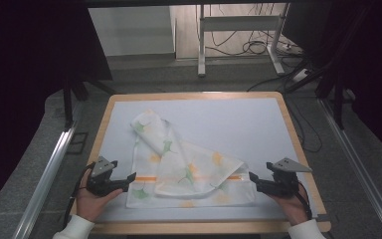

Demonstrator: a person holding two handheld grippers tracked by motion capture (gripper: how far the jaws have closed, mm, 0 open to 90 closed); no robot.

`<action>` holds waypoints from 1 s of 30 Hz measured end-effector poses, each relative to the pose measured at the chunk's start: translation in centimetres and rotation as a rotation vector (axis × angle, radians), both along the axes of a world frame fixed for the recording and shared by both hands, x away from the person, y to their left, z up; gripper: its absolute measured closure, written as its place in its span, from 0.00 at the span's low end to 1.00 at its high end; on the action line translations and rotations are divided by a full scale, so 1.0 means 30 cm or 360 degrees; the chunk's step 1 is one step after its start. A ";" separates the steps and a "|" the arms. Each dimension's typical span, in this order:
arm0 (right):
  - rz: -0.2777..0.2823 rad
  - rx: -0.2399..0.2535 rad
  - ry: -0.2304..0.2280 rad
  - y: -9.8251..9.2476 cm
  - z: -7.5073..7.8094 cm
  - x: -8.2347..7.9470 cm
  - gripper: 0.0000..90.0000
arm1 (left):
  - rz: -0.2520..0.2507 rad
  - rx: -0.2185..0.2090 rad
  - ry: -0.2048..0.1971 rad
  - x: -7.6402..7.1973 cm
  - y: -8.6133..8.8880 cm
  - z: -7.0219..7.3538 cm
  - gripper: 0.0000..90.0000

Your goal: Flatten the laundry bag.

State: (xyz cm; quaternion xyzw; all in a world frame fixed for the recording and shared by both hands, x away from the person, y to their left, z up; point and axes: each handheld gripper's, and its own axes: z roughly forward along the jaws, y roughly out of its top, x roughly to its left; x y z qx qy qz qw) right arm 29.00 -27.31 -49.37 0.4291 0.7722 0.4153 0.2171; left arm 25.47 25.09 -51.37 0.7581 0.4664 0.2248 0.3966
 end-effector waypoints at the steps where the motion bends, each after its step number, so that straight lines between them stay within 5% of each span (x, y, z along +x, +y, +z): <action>1: 0.0005 0.0000 0.0000 0.001 0.003 0.001 0.27 | -0.0003 0.0005 -0.0007 -0.003 -0.001 0.001 0.19; 9: 0.0015 -0.0012 -0.0007 0.009 0.009 0.010 0.30 | -0.0071 0.0081 -0.0020 -0.019 -0.037 -0.009 0.19; 19: 0.0089 -0.0018 -0.0020 0.022 0.012 0.001 0.32 | -0.0090 0.0078 -0.0031 -0.013 -0.061 -0.010 0.19; 30: 0.0138 -0.0042 -0.0034 0.050 0.021 -0.016 0.34 | -0.0081 0.0077 0.0039 0.004 -0.053 -0.011 0.21</action>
